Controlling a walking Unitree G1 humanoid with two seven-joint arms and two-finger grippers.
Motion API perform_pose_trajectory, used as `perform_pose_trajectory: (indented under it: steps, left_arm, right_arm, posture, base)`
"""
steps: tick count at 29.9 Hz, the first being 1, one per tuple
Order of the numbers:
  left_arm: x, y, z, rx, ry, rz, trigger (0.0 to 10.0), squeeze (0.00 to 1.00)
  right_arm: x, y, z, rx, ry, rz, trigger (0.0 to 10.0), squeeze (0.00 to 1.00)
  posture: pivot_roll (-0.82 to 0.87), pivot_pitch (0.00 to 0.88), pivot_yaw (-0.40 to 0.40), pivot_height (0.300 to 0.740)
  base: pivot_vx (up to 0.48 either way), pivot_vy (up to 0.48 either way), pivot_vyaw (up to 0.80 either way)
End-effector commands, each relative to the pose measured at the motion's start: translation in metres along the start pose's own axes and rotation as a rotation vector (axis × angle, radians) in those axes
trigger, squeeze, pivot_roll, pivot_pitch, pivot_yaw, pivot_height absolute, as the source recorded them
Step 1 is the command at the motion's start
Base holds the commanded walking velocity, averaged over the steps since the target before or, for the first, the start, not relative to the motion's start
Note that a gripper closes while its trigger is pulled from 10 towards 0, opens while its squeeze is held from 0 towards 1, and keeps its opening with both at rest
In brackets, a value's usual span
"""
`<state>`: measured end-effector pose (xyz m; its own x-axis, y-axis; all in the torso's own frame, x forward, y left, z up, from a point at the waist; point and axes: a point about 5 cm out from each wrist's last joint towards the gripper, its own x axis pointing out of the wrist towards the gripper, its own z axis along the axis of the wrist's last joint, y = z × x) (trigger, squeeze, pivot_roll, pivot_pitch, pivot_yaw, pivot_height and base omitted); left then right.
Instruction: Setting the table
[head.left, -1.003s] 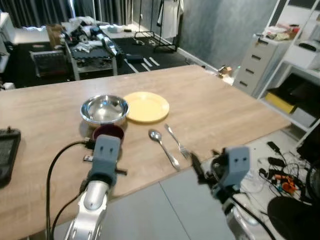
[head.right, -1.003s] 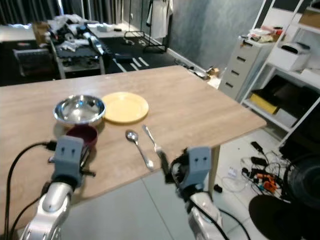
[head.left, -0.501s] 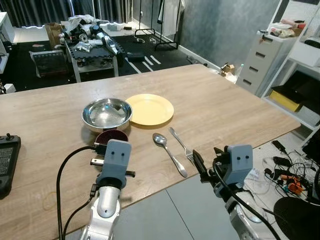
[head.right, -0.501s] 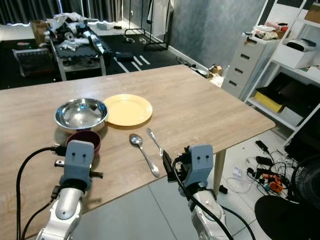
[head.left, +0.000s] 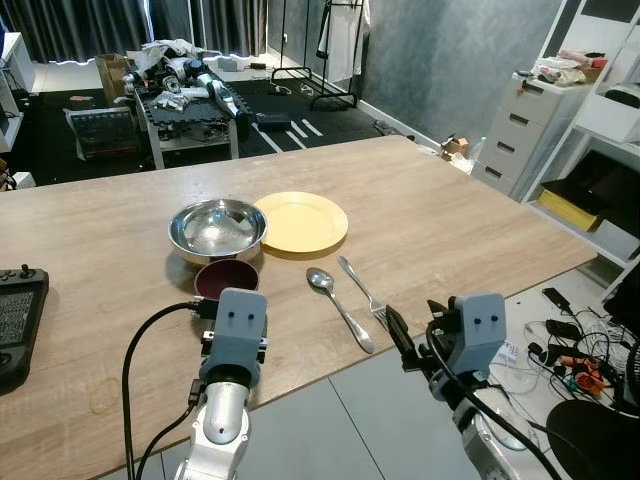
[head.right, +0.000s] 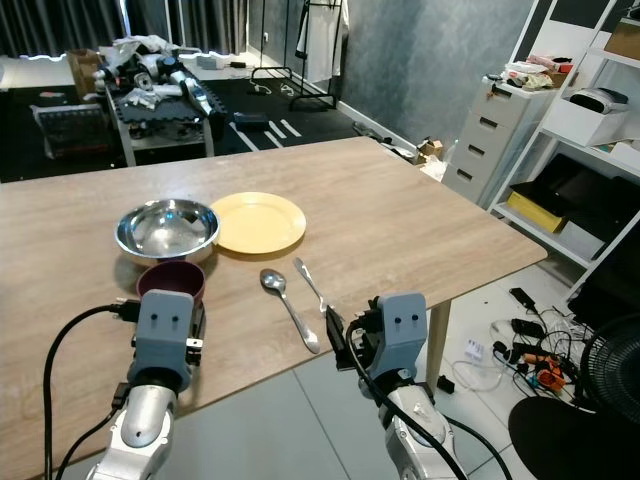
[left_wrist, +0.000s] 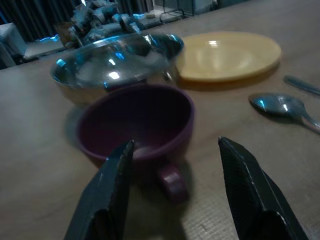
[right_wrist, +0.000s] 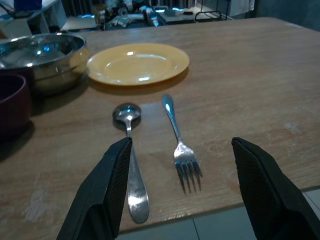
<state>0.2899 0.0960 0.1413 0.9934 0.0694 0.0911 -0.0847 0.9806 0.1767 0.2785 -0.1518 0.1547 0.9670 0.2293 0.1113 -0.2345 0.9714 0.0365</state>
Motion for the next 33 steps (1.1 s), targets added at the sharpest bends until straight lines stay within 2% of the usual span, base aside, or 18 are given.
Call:
perform_pose_trajectory:
  steps: [1,6,11,15,17,20,28,33]
  left_arm:
    - [-0.006,-0.021,-0.005,-0.06,0.063,-0.024,10.0,0.0]
    - [-0.003,-0.026,-0.008,-0.031,0.099,0.008,10.0,0.0]
    - [0.0,-0.02,-0.011,0.007,0.133,0.103,10.0,0.0]
    - [0.001,-0.014,-0.003,0.029,0.074,0.122,10.0,0.0]
    - [0.001,-0.01,0.009,0.071,-0.015,0.12,10.0,0.0]
    - [0.001,-0.007,0.016,0.097,-0.062,0.114,10.0,0.0]
    - [0.004,0.002,0.016,0.091,-0.049,0.133,10.0,0.0]
    - [-0.002,0.027,0.017,0.14,-0.069,0.184,10.0,0.0]
  right_arm:
    - [-0.004,0.0,-0.003,-0.004,0.025,0.008,10.0,0.0]
    - [-0.006,0.002,-0.004,-0.006,0.037,0.021,10.0,0.0]
    - [-0.009,0.002,-0.003,-0.006,0.047,0.028,10.0,0.0]
    - [-0.011,0.003,-0.003,-0.005,0.052,0.029,10.0,0.0]
    - [-0.011,0.004,-0.004,-0.001,0.055,0.03,10.0,0.0]
    - [-0.01,0.005,-0.005,0.004,0.055,0.03,10.0,0.0]
    - [-0.007,0.009,-0.006,0.016,0.053,0.034,10.0,0.0]
    - [-0.004,0.01,-0.005,0.021,0.047,0.04,10.0,0.0]
  posture:
    - [0.0,0.102,-0.014,0.74]
    - [0.0,0.126,-0.017,0.74]
    - [-0.01,0.153,-0.02,0.74]
    - [0.0,0.156,-0.019,0.74]
    - [0.01,0.157,-0.017,0.74]
    - [0.01,0.155,-0.014,0.74]
    - [0.04,0.144,-0.006,0.74]
    - [0.04,0.139,-0.01,0.74]
  base:
    - [0.0,0.0,0.0]
    - [0.0,0.0,0.0]
    - [0.0,0.0,0.0]
    - [0.0,0.0,0.0]
    - [0.0,0.0,0.0]
    - [0.0,0.0,0.0]
    - [0.0,0.0,0.0]
    - [0.0,0.0,0.0]
